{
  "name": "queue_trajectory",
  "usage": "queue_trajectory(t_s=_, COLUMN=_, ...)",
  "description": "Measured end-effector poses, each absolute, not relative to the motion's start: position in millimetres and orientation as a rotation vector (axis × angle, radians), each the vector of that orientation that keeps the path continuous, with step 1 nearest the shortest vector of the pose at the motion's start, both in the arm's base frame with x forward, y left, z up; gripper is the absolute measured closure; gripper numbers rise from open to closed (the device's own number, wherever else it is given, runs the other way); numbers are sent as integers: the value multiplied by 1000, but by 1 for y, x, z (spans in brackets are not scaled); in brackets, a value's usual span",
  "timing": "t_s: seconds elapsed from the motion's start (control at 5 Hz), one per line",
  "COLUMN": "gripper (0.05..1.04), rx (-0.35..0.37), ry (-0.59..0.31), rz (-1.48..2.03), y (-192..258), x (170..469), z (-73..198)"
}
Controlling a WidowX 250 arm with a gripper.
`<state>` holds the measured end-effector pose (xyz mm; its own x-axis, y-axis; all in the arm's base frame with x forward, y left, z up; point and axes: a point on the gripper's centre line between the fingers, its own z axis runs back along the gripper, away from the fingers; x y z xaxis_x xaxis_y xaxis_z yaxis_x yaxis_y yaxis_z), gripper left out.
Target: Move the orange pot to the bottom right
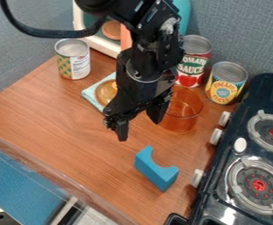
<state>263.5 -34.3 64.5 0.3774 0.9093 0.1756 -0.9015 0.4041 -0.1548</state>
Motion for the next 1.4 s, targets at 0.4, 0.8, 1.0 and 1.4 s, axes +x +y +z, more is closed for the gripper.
queue_trajectory(t_s=0.4, gripper=84, rx=15, ry=-218, rz=1139, y=-38, x=291, z=62)
queue_trajectory(t_s=0.8, gripper=84, rx=46, ry=-170, rz=1126, y=-54, x=369, z=66)
queue_trajectory(t_s=1.0, gripper=84, rx=58, ry=-167, rz=1133, y=-51, x=391, z=61)
queue_trajectory(t_s=1.4, gripper=84, rx=61, ry=-141, rz=1074, y=-59, x=423, z=39)
